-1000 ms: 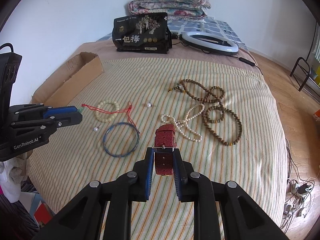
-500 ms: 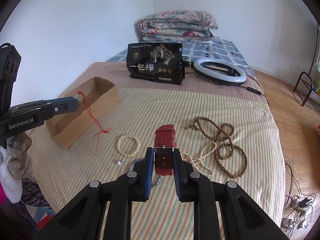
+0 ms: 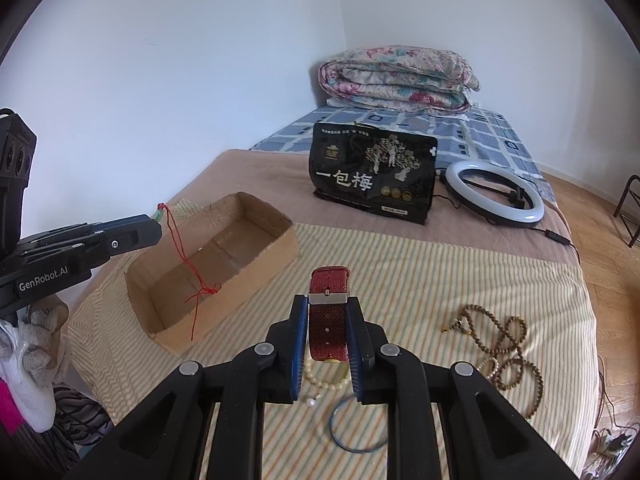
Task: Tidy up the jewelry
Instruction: 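Carry the pendant with the left tool while the right tool carries the watch to the box, then open the left tool over the box while the right tool releases the watch inside, then withdraw both open tools from the box back over the bed, then grasp the white bead bracelet with the left tool while the right tool grasps the pearl necklace, then carry the bracelet with the left tool while the right tool carries the pearl necklace to the box, then open the left tool over the box while the right tool releases the pearls inside, then withdraw both open tools from the box back over the bed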
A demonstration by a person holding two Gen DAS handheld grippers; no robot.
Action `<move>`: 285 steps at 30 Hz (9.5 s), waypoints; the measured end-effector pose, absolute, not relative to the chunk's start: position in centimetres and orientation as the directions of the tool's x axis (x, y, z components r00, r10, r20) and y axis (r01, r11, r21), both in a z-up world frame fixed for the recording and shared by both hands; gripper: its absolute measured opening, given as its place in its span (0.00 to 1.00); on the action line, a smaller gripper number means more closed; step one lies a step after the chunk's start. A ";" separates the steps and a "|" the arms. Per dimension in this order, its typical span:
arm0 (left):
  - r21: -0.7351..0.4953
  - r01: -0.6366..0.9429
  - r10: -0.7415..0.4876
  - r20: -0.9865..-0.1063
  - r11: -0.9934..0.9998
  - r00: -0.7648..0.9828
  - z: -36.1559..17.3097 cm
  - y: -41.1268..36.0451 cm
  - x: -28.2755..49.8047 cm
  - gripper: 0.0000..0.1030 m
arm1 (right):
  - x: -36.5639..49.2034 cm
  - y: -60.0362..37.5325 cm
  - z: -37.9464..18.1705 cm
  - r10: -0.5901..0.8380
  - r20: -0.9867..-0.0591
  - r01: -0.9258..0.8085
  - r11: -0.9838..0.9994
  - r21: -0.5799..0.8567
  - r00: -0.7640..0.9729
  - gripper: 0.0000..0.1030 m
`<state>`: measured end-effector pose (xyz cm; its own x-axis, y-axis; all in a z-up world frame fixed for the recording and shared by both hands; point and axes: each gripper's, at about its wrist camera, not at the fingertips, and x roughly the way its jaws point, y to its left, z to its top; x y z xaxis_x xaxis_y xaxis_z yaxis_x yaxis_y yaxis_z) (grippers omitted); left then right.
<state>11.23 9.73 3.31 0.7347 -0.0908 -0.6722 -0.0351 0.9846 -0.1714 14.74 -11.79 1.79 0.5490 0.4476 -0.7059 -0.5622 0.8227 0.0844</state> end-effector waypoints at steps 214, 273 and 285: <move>-0.268 -0.155 -0.089 -0.716 0.951 0.693 1.1 14.3 14.4 0.05 | 18.2 -9.6 2.6 0.535 -0.675 -0.562 0.800 0.211 0.508 0.04; -0.213 -0.340 0.045 -0.787 0.916 0.615 -2.3 23.3 11.9 0.15 | 13.0 4.5 -4.1 0.582 -0.743 -0.719 0.665 0.201 0.331 0.70; -0.207 -0.301 0.042 -0.758 0.931 0.651 -1.1 21.0 12.7 0.18 | 13.8 -0.3 -3.1 0.530 -0.723 -0.640 0.752 0.157 0.444 0.99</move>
<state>12.67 20.96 -1.14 0.6510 0.0421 -0.7579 -0.3014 0.9307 -0.2072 13.77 -0.31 -3.07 0.4443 0.5295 -0.7226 -0.6401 0.7520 0.1575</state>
